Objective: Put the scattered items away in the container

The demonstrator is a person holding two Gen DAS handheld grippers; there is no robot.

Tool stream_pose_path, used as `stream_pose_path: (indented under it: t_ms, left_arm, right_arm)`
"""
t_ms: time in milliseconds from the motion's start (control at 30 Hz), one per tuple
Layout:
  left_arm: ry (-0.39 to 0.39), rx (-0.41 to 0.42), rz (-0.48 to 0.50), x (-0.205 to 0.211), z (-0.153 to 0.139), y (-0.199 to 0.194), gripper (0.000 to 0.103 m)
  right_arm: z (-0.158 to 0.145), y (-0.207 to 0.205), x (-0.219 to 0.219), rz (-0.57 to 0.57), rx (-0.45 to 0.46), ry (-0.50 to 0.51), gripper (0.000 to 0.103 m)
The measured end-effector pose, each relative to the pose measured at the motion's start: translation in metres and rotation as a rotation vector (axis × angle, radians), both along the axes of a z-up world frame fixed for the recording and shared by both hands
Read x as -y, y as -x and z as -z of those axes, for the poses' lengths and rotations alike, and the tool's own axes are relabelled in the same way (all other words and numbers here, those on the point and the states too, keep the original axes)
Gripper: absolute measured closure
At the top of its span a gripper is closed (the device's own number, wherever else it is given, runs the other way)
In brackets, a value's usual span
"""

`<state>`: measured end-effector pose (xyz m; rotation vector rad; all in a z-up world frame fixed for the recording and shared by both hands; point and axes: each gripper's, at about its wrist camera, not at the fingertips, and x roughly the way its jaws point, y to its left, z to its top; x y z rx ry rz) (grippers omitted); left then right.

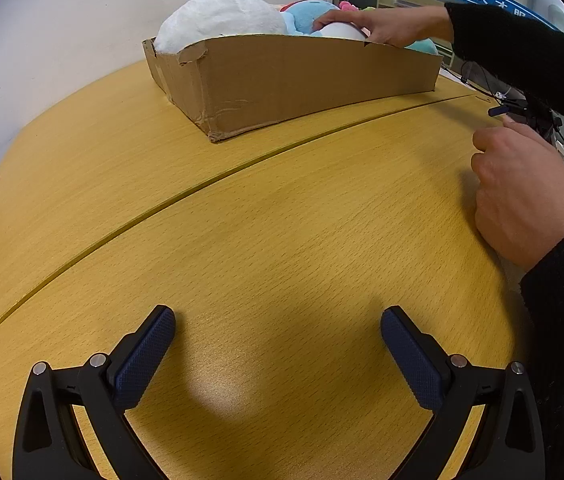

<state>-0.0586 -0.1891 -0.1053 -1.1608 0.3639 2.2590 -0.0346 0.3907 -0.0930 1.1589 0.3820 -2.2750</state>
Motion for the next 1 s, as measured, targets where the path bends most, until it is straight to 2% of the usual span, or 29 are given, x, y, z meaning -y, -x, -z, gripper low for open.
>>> stream_pose_path:
  t_ms: [1000]
  left_arm:
    - [-0.001,-0.001,-0.001,-0.0018,-0.0004,0.0005,0.0]
  right_arm:
    - [0.003,0.0021,-0.0022,-0.002,-0.002,-0.001,0.0]
